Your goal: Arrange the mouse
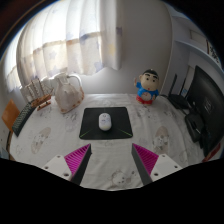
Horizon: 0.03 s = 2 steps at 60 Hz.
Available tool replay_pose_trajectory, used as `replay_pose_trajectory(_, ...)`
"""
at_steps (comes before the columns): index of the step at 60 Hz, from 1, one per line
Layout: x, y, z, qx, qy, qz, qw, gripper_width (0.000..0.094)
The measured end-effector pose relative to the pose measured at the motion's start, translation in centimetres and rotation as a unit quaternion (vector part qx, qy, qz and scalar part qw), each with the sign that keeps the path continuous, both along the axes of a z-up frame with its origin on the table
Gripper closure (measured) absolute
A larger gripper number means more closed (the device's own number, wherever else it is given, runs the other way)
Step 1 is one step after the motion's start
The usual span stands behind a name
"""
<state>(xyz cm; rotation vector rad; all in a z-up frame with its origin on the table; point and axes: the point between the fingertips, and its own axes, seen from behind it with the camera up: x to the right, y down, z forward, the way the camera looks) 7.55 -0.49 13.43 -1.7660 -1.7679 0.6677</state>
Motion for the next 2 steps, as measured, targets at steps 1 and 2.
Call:
replay_pose_trajectory(1, 0.03, -0.09, -0.09, -0.002, -0.001, 0.000, 1.000, 0.0093)
replay_pose_trajectory(2, 0.06, -0.17, -0.15, -0.004, -0.003, 0.000, 1.000, 0.0093)
